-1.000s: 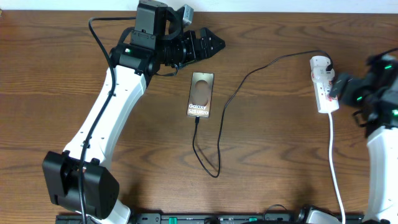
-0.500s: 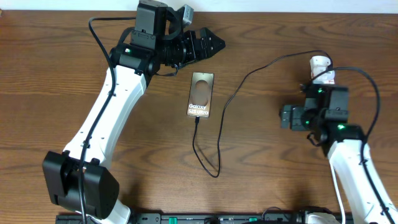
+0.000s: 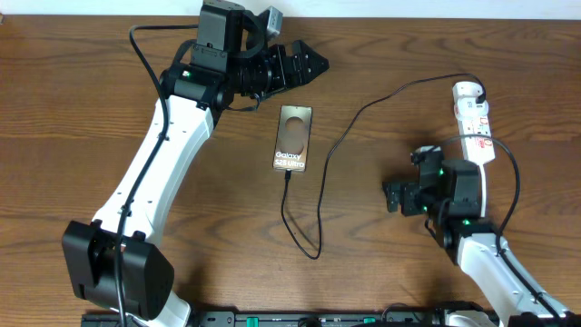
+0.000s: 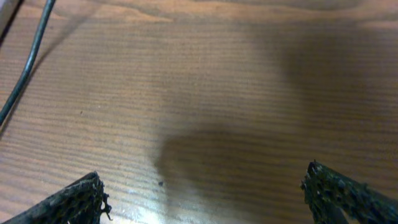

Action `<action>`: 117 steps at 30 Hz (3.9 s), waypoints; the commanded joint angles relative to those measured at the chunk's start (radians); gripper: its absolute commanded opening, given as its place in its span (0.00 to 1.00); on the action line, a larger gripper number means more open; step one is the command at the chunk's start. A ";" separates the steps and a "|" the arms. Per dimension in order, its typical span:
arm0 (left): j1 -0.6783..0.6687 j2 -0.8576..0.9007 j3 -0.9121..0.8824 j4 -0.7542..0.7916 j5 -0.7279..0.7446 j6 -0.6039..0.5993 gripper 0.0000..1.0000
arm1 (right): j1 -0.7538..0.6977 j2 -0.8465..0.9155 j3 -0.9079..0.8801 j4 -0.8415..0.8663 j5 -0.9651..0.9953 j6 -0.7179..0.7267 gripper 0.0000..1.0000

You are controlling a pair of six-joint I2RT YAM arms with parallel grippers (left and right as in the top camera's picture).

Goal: Plug charger to phone and switch on socket

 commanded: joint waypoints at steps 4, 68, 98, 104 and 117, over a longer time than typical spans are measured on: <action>0.005 -0.005 0.015 -0.002 -0.006 0.003 0.93 | 0.008 -0.032 -0.111 0.085 -0.040 -0.005 0.99; 0.005 -0.005 0.015 -0.002 -0.006 0.003 0.93 | 0.011 -1.247 -0.383 -0.061 -0.084 -0.001 0.99; -0.013 -0.006 0.015 -0.213 -0.502 0.156 0.93 | 0.011 -1.247 -0.383 -0.061 -0.084 -0.002 0.99; -0.079 -0.034 -0.017 -0.359 -0.798 0.251 0.93 | 0.011 -1.247 -0.383 -0.061 -0.084 -0.002 0.99; -0.063 -0.469 -0.579 -0.034 -0.851 0.249 0.93 | 0.011 -1.247 -0.383 -0.061 -0.084 -0.002 0.99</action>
